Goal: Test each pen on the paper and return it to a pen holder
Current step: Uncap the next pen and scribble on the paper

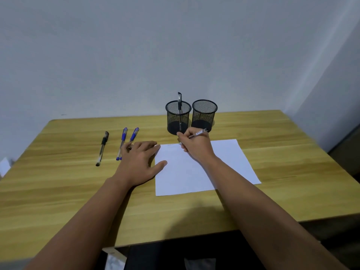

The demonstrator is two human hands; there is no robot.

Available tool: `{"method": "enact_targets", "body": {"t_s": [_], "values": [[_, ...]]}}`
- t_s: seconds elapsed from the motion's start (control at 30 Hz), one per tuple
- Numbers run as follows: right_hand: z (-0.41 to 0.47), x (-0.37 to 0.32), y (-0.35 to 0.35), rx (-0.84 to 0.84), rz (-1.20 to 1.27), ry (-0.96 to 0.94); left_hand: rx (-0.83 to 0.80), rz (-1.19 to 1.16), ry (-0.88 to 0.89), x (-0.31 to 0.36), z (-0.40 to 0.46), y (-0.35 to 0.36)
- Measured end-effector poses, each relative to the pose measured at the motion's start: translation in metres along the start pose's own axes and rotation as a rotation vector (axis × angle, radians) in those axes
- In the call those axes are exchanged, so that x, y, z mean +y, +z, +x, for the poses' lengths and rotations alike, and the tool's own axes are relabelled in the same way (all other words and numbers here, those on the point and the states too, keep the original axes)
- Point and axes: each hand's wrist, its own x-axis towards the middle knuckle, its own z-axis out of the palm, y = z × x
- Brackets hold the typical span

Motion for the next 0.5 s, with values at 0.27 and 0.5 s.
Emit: {"method": "enact_targets", "body": {"t_s": [0.27, 0.5], "values": [[0.0033, 0.0041, 0.0019, -0.025, 0.01, 0.04, 0.024, -0.017, -0.013, 0.0024, -0.0023, 0.0], [0.0021, 0.0037, 0.0018, -0.045, -0.101, 0.005, -0.02, -0.016, -0.022, 0.0014, -0.0003, 0.0001]]}}
